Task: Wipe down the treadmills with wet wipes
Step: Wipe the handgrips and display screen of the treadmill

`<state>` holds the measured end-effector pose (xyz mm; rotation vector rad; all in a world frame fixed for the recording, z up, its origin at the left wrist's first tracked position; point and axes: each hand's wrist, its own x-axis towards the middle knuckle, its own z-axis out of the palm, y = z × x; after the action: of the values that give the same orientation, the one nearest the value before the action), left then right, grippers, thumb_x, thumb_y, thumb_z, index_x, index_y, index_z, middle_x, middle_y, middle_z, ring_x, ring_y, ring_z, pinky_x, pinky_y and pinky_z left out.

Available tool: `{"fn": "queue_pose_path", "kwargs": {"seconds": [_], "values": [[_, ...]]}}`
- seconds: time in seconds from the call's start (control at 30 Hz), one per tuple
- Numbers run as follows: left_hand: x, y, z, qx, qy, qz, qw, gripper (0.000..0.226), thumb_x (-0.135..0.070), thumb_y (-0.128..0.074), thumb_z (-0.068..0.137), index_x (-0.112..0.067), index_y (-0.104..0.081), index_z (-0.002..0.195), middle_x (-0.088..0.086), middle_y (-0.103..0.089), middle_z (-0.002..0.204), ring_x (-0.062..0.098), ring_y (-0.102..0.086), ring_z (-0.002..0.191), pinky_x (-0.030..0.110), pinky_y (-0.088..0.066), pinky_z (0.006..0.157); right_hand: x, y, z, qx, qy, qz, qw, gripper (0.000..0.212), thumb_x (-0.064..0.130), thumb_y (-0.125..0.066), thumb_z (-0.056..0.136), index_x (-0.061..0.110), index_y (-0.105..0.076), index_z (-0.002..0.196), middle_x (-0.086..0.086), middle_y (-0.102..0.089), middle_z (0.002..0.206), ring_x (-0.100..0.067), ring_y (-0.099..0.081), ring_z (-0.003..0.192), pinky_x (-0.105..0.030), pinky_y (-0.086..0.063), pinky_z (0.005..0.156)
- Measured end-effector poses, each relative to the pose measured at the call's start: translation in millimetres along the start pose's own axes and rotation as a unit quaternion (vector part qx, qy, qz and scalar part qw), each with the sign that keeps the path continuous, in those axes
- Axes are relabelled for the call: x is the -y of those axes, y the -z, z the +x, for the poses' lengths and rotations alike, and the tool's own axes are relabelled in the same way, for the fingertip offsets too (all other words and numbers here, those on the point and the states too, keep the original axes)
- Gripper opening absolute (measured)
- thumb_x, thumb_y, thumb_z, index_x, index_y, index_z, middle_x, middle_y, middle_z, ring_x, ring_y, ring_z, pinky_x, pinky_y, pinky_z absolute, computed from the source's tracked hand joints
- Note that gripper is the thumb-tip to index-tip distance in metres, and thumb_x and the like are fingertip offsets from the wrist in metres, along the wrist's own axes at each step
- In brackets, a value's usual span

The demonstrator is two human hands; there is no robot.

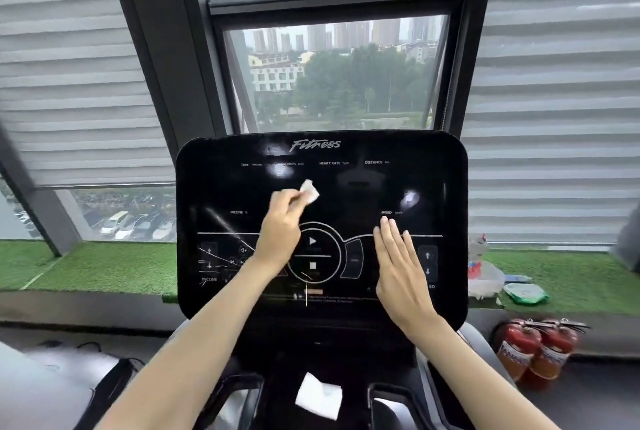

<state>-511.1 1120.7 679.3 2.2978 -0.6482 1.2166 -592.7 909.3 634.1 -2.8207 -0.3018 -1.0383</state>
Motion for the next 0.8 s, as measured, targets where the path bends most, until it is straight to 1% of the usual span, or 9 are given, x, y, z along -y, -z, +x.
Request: {"fn": "queue_pose_path", "kwargs": {"seconds": [0.07,0.13,0.27,0.33,0.4,0.47,0.53,0.63,0.8], "values": [[-3.3,-3.5,18.8,-0.090,0.178,-0.022,0.980,0.055,0.023,-0.050,0.081,-0.007,-0.060,0.126,0.014,-0.050,0.104,0.017,-0.042,0.095,0.030,-0.047,0.085,-7.4,2.1,-3.6,0.005,-0.028,0.006,1.000,0.074,-0.016,-0.050,0.069,-0.008,-0.038,0.142,-0.023,-0.033,0.151,-0.033,-0.026,0.144,-0.043,-0.014,0.117],[-27.8,-14.7,33.3,-0.122,0.237,-0.031,0.963,0.062,0.027,-0.049,0.076,-0.007,-0.060,0.127,0.014,-0.050,0.104,0.020,-0.041,0.094,0.022,-0.040,0.085,-12.2,2.8,-5.7,0.008,-0.049,0.001,0.999,0.069,-0.014,-0.048,0.071,-0.009,-0.041,0.139,-0.024,-0.037,0.149,-0.034,-0.030,0.142,-0.043,-0.014,0.117],[-74.5,-42.5,10.8,0.031,0.017,-0.051,0.998,0.047,0.014,-0.053,0.086,-0.008,-0.059,0.128,0.007,-0.056,0.103,0.021,-0.047,0.094,0.027,-0.047,0.085,-15.8,1.5,-6.9,0.017,-0.056,-0.014,0.998,0.062,-0.003,-0.025,0.079,-0.009,-0.044,0.137,-0.025,-0.038,0.147,-0.034,-0.031,0.141,-0.042,-0.012,0.117],[-69.3,-44.7,-8.9,0.102,-0.162,0.004,0.982,0.038,0.006,-0.046,0.093,0.001,-0.056,0.129,0.010,-0.060,0.106,0.025,-0.053,0.095,0.033,-0.054,0.078,-16.2,1.1,-7.4,0.017,-0.044,-0.016,0.999,0.061,-0.009,-0.038,0.078,-0.009,-0.041,0.139,-0.025,-0.035,0.149,-0.035,-0.029,0.142,-0.043,-0.012,0.117],[-49.3,-32.8,-10.2,0.109,-0.235,0.041,0.965,0.034,-0.003,-0.040,0.095,0.003,-0.061,0.122,0.011,-0.062,0.106,0.023,-0.054,0.095,0.034,-0.055,0.077,-17.6,0.7,-7.3,0.018,-0.034,-0.016,0.999,0.069,-0.014,-0.050,0.072,-0.010,-0.040,0.140,-0.026,-0.034,0.149,-0.036,-0.028,0.142,-0.045,-0.013,0.116],[-34.0,-17.5,-2.8,0.070,-0.090,0.004,0.993,0.027,-0.014,-0.046,0.099,-0.006,-0.063,0.118,0.001,-0.057,0.105,0.016,-0.051,0.098,0.034,-0.049,0.089,-19.4,0.8,-7.2,0.022,-0.028,-0.027,0.999,0.073,-0.014,-0.052,0.068,-0.010,-0.039,0.140,-0.026,-0.035,0.149,-0.037,-0.030,0.141,-0.047,-0.015,0.115],[-23.3,-8.1,9.6,-0.013,0.057,-0.007,0.998,0.033,0.004,-0.051,0.093,-0.008,-0.062,0.122,0.000,-0.050,0.101,0.016,-0.046,0.097,0.026,-0.043,0.092,-19.3,-0.4,-7.0,0.026,-0.029,-0.039,0.998,0.075,-0.013,-0.052,0.066,-0.011,-0.038,0.140,-0.028,-0.036,0.148,-0.038,-0.031,0.140,-0.048,-0.015,0.115],[-38.3,-21.2,22.7,-0.064,0.124,-0.031,0.990,0.060,0.025,-0.051,0.077,-0.010,-0.061,0.125,0.009,-0.050,0.099,0.020,-0.042,0.092,0.025,-0.043,0.084,-15.3,-1.2,-7.1,0.032,-0.033,-0.050,0.998,0.072,-0.009,-0.047,0.066,-0.014,-0.039,0.138,-0.031,-0.037,0.145,-0.041,-0.033,0.138,-0.051,-0.016,0.114],[-70.2,-37.9,-12.7,0.116,-0.191,0.015,0.975,0.044,0.010,-0.042,0.087,0.001,-0.059,0.126,0.010,-0.060,0.102,0.020,-0.046,0.094,0.026,-0.053,0.075,-21.1,3.2,-4.8,0.021,-0.023,-0.019,0.999,0.073,-0.012,-0.055,0.065,-0.010,-0.042,0.138,-0.027,-0.038,0.146,-0.037,-0.035,0.139,-0.047,-0.016,0.116]]}}
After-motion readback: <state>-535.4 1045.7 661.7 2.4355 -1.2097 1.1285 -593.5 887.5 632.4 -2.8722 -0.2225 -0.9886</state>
